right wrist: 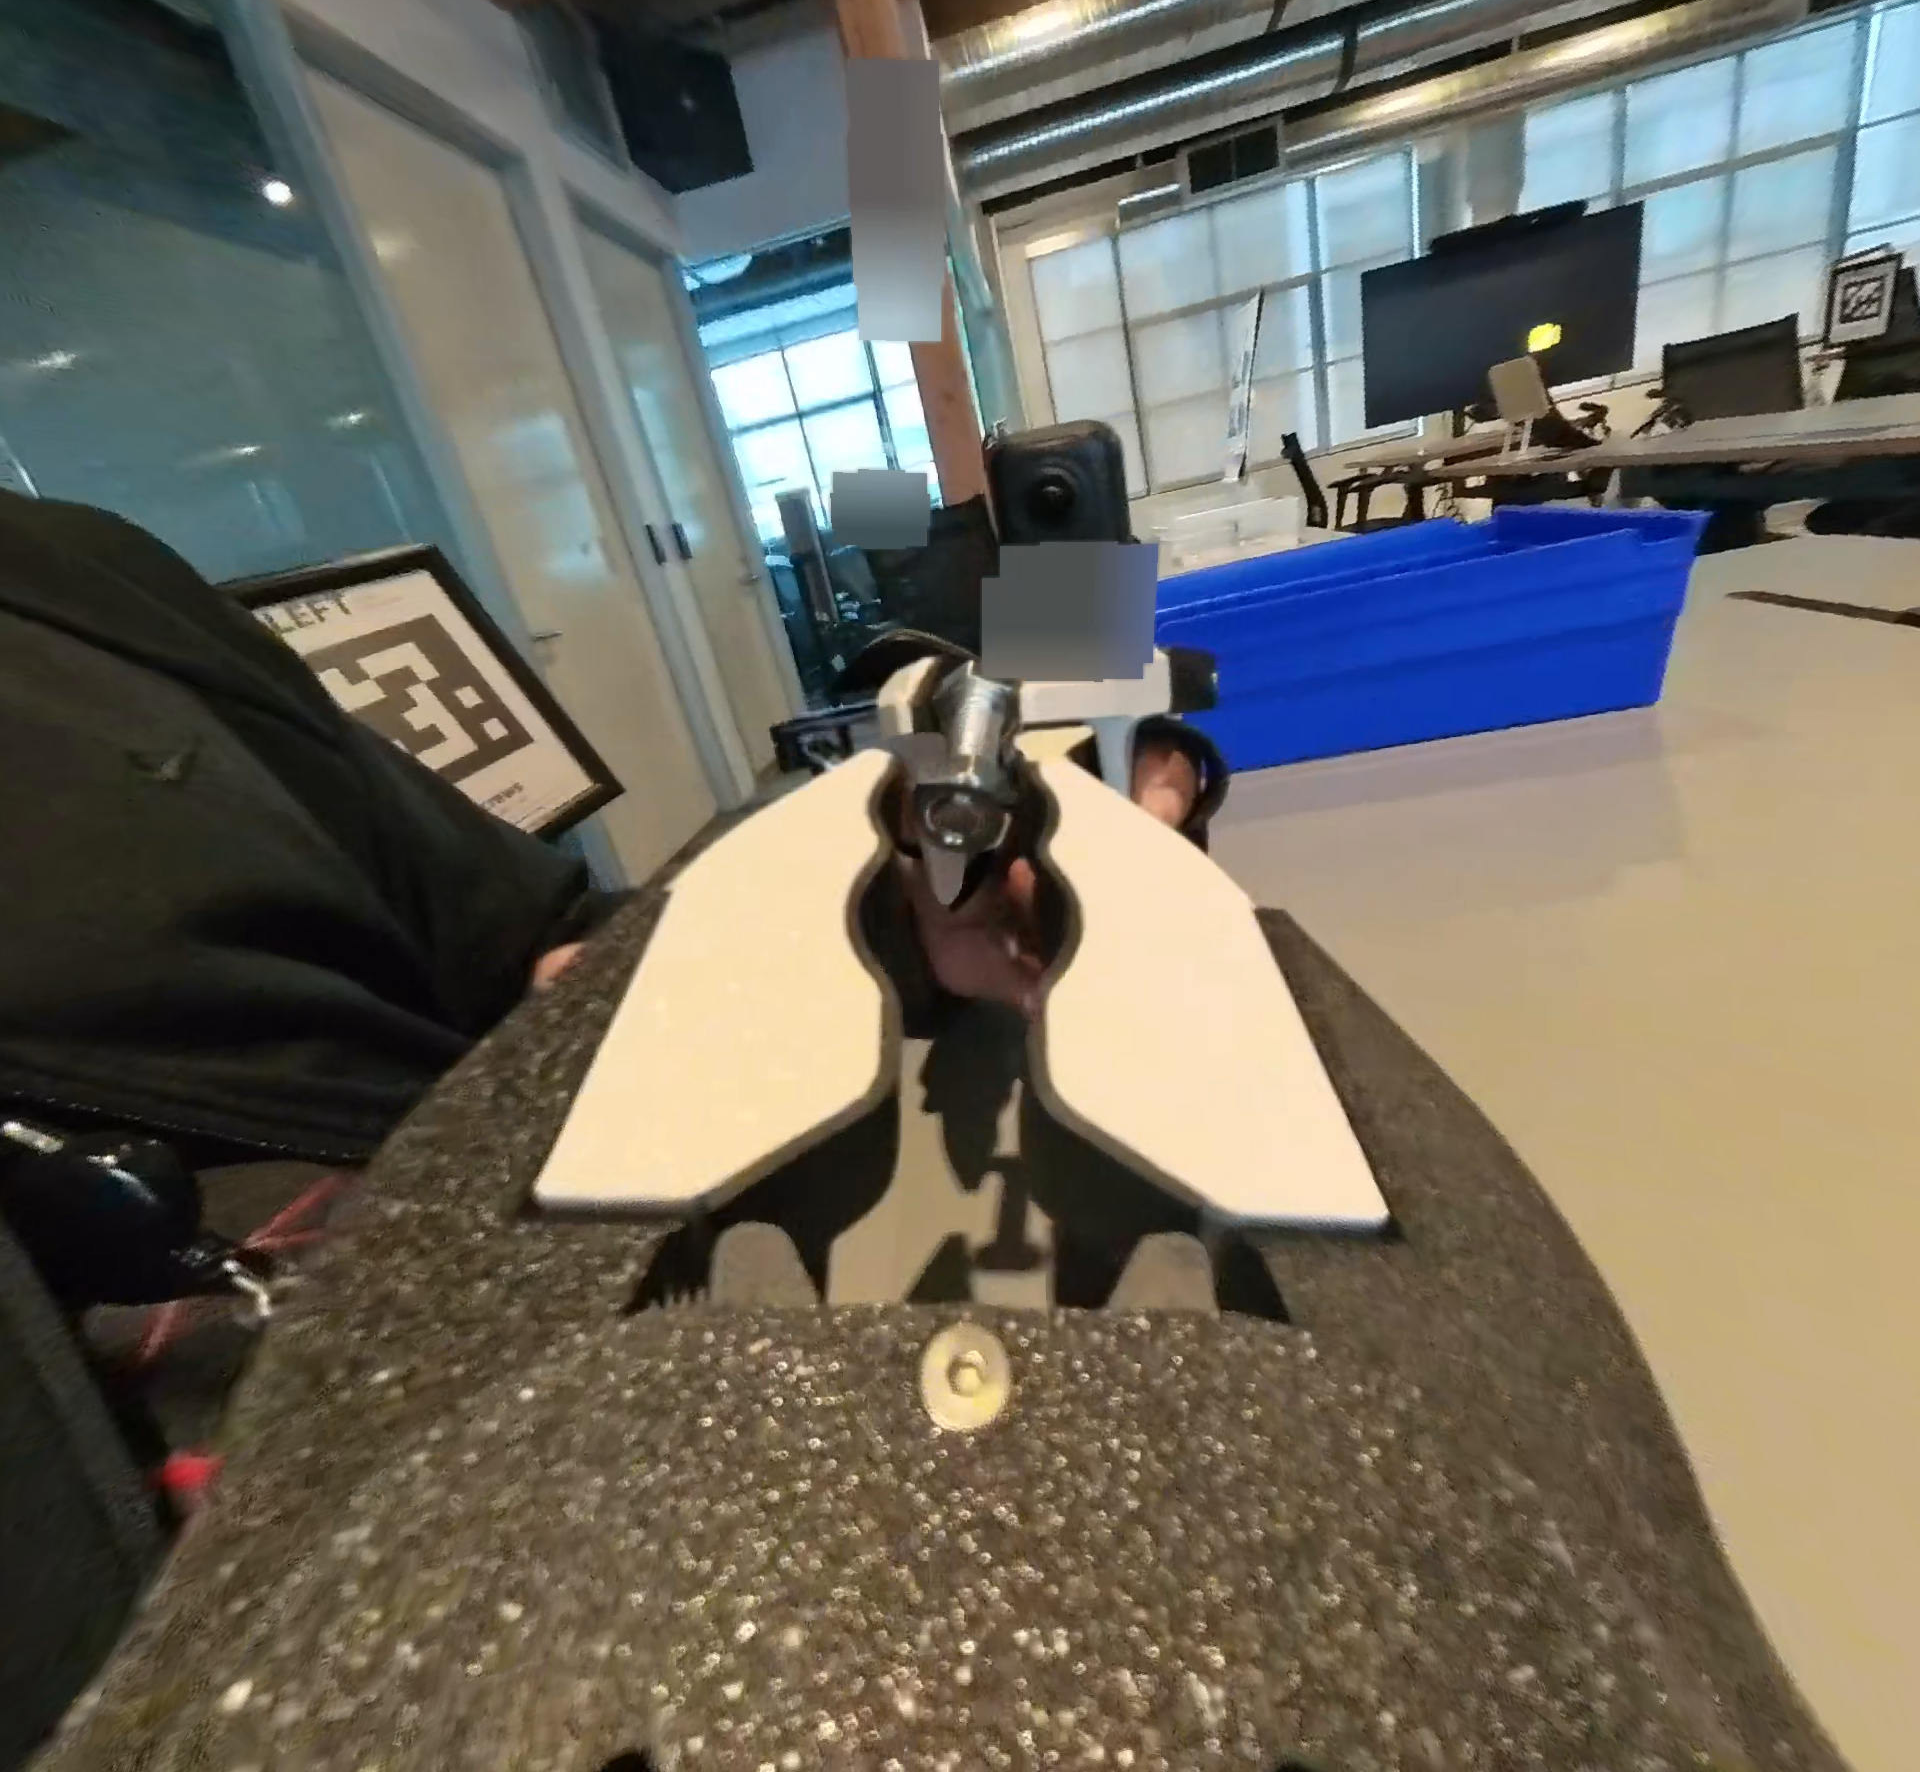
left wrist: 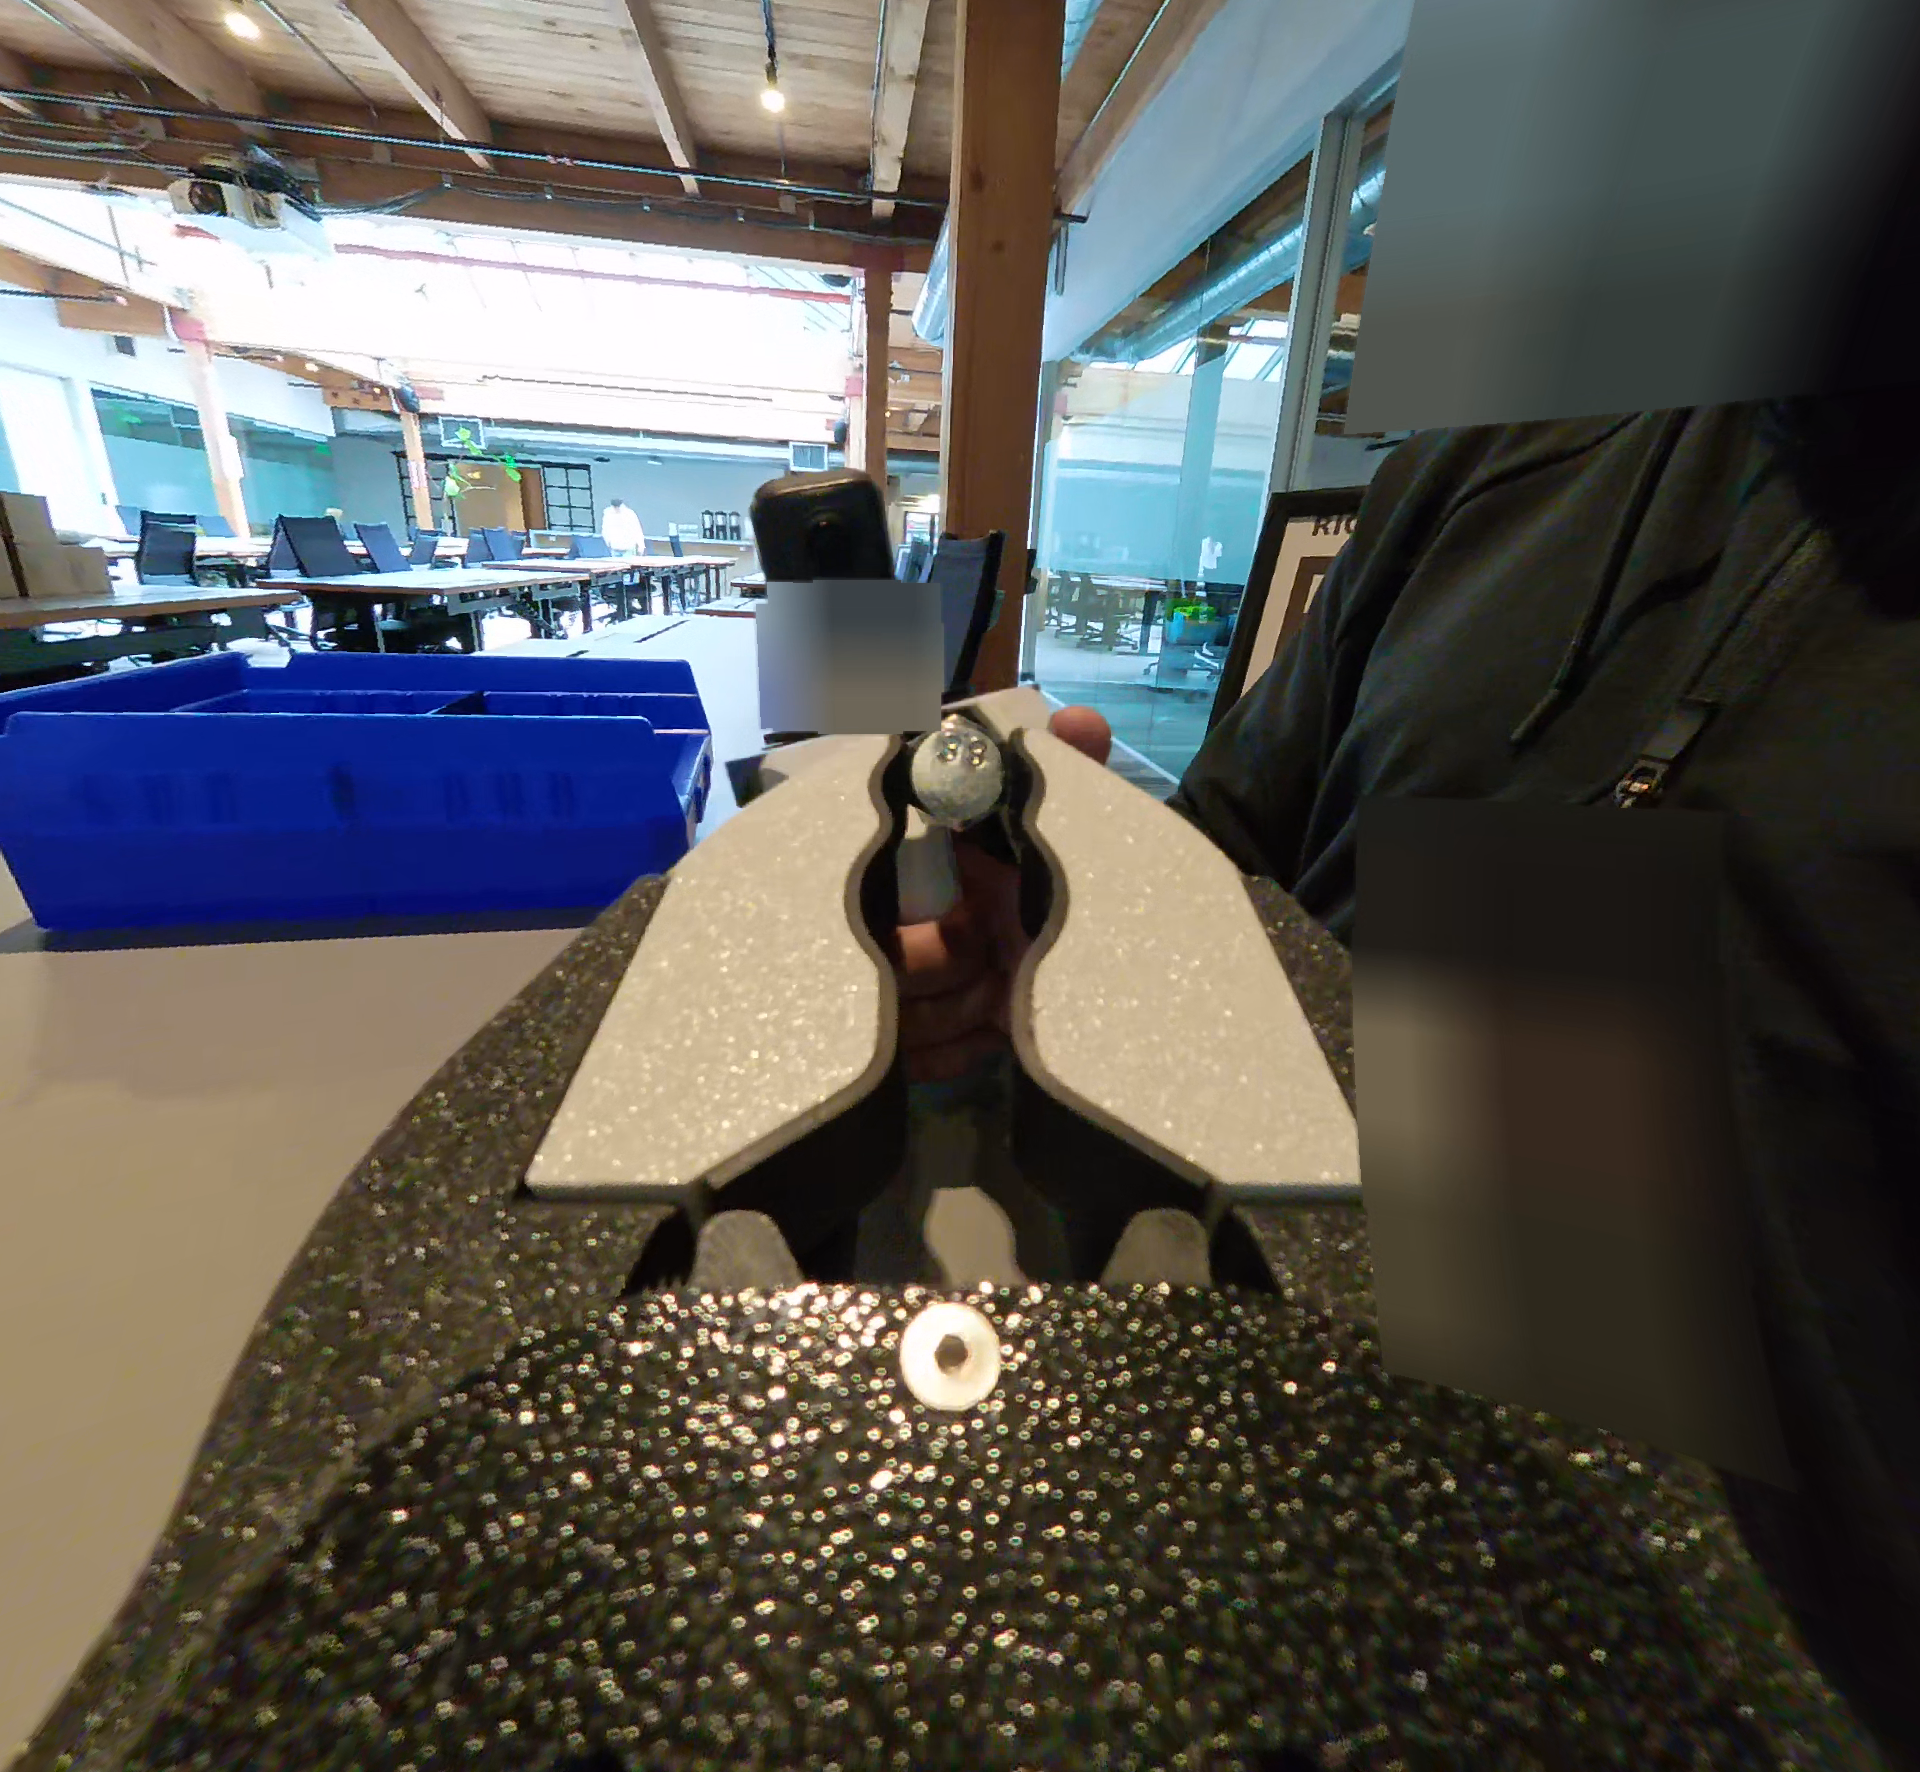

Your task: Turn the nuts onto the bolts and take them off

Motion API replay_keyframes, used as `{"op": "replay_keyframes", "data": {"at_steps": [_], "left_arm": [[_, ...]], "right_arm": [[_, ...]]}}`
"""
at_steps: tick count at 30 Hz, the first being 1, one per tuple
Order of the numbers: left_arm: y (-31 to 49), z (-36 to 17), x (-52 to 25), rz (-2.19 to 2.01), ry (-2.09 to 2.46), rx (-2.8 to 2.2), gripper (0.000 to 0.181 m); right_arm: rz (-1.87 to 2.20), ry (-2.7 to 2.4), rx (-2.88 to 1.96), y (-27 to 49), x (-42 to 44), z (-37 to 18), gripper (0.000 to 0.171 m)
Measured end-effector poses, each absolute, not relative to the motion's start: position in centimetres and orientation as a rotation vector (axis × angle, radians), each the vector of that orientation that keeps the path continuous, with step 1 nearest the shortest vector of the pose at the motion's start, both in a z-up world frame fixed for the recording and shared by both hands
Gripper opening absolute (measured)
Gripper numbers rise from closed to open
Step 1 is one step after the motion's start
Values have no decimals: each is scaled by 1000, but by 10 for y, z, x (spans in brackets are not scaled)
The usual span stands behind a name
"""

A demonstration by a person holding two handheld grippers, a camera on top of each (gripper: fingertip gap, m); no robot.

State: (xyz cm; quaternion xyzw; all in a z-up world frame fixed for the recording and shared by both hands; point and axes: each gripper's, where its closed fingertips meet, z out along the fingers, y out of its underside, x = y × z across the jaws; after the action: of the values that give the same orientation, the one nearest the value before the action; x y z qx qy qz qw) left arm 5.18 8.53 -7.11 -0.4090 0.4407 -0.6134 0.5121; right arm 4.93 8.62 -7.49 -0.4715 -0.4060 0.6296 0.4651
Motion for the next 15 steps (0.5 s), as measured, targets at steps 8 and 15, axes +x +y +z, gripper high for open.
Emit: {"op": "replay_keyframes", "data": {"at_steps": [8, 15], "left_arm": [[97, -78, 52, -1650, 970, -1095, 17], [101, -74, 45, -1681, 916, -1071, 17]], "right_arm": [[768, -1159, -997, 99, 48, -87, 18], [489, -1135, -897, 99, 46, -81, 41]]}}
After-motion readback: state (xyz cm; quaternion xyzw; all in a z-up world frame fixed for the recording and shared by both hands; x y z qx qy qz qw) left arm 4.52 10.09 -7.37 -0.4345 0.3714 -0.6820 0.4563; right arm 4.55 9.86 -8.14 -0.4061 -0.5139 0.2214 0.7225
